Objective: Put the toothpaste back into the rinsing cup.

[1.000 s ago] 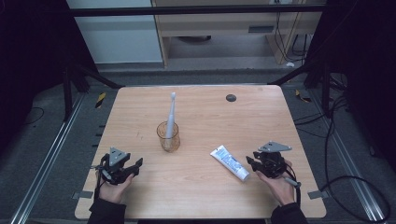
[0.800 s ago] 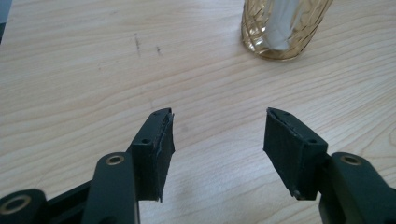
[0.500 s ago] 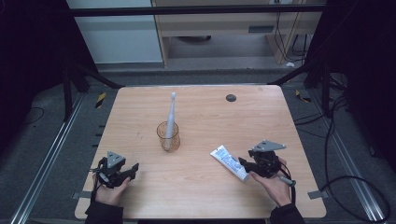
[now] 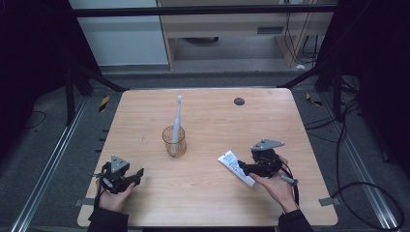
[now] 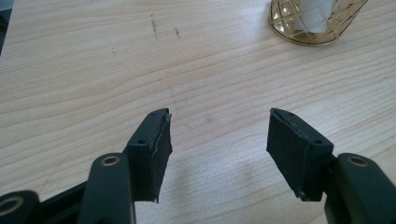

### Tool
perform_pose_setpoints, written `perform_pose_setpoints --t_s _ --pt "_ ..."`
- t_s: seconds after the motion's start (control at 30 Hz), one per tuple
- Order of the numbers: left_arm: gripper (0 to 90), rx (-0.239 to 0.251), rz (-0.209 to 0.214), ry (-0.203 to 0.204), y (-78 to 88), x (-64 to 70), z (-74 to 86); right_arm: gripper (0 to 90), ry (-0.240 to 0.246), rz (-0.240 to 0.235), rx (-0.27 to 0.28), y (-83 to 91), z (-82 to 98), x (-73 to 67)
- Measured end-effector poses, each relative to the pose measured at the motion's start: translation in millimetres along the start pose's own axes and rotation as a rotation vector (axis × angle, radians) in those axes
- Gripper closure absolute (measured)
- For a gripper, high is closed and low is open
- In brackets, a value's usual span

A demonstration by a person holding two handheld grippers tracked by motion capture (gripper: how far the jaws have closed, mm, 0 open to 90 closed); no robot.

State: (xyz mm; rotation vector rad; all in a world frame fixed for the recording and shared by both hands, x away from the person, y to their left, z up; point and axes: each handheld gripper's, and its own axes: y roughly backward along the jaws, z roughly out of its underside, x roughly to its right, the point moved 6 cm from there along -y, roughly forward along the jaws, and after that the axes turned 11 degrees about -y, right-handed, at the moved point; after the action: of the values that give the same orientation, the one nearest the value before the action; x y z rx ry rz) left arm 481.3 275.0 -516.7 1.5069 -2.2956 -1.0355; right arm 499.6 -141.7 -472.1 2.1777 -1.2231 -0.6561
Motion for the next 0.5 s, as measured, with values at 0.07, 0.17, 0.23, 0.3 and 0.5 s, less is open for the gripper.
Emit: perform_pose_setpoints --t_s 0.07,0.17,0.23,0.3,0.5 --pt "38.9 -0.003 -0.002 -0.007 -0.4 -0.6 -0.6 32.8 0.006 -0.001 -0.011 -1.7 -2.1 -2.6" --pt "38.8 -0.003 -0.001 -0.009 -1.2 -0.6 -0.9 31.7 0.017 -0.001 -0.028 -5.3 -4.6 -5.2" --pt "38.8 -0.005 0.000 -0.009 -2.0 -0.7 -1.0 31.4 0.019 -0.009 -0.047 -8.7 -6.1 -7.5" --pt "38.8 -0.006 -0.002 -0.013 -2.3 -0.9 -1.1 31.2 0.024 -0.007 -0.067 -12.7 -7.4 -8.6" --pt "38.8 -0.011 0.001 -0.018 -3.3 0.3 -1.3 31.2 0.026 -0.012 -0.108 -20.4 -7.1 -10.2"
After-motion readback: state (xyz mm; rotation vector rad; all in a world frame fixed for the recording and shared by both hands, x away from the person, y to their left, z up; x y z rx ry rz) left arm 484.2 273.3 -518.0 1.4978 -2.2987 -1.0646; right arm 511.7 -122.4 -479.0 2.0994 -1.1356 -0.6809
